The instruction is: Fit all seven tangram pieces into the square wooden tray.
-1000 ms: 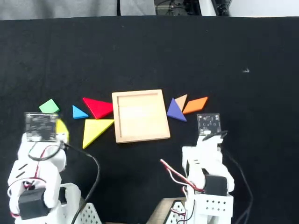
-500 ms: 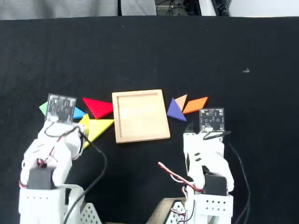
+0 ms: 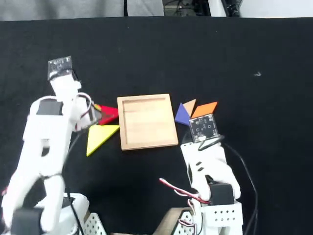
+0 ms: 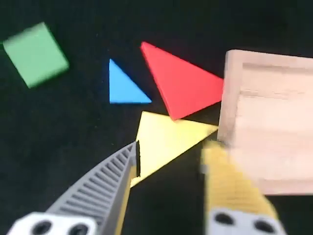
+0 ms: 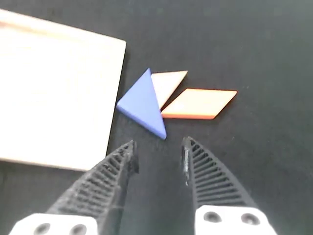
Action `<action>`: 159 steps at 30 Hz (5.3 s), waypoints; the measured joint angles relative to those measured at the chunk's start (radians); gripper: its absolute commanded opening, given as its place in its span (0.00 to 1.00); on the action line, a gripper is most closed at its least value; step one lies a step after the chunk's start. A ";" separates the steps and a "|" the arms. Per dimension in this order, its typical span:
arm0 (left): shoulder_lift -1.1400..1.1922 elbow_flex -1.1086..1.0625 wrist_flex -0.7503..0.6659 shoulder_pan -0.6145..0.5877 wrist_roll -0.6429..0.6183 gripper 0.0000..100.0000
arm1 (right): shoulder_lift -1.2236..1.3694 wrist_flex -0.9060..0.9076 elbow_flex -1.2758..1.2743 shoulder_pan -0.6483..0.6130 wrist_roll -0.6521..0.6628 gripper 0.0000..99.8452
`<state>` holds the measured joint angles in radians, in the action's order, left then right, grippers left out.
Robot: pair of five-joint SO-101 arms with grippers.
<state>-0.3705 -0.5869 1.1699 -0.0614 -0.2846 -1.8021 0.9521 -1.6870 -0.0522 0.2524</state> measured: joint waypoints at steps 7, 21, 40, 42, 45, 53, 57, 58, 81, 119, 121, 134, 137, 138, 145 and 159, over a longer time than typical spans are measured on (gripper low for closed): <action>0.216 0.081 -0.086 0.000 -0.120 0.29 | 0.000 0.035 0.000 -0.002 0.002 0.16; 0.497 0.091 -0.293 0.009 -0.230 0.29 | 0.000 0.035 0.000 -0.002 0.002 0.16; 0.671 0.270 -0.298 0.069 -0.281 0.29 | 0.000 0.054 0.000 -0.002 0.002 0.16; 0.674 0.284 -0.281 0.071 -0.285 0.29 | 0.000 0.054 0.000 -0.002 0.002 0.16; 0.674 0.292 -0.272 0.071 -0.284 0.25 | 0.000 0.054 0.000 -0.002 0.002 0.16; 0.687 0.298 -0.282 0.071 -0.364 0.29 | 0.000 0.060 0.000 -0.002 0.002 0.16; 0.733 0.345 -0.238 0.071 -0.390 0.29 | 0.000 0.060 0.000 -0.002 0.002 0.16; 0.752 0.370 -0.216 0.071 -0.397 0.29 | 0.000 0.060 0.000 -0.002 0.002 0.16; 1.208 1.112 0.411 0.081 -0.345 0.10 | 0.000 0.060 0.000 -0.002 0.002 0.16; 0.761 0.511 -0.037 0.161 0.658 0.16 | 0.000 0.081 0.000 -0.002 0.021 0.16; 0.766 0.511 -0.037 0.199 0.646 0.16 | 0.000 0.086 0.000 -0.002 0.057 0.16; 0.767 0.528 0.031 0.322 0.552 0.16 | 0.000 0.086 0.000 -0.002 0.120 0.16; 0.763 0.549 0.144 0.354 0.598 0.16 | 0.000 0.086 0.000 -0.002 0.120 0.16; 0.756 0.549 0.172 0.370 0.644 0.16 | 0.000 0.086 0.000 -0.002 0.120 0.16; 0.713 0.549 0.253 0.388 1.013 0.16 | 0.000 0.086 0.000 -0.002 0.120 0.16; 0.873 0.574 0.058 0.350 1.045 0.16 | 0.000 0.086 0.000 -0.002 0.120 0.16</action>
<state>0.5025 -0.0130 1.2283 0.2885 0.7603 -1.8021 1.0380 -1.6870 -0.0537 0.3721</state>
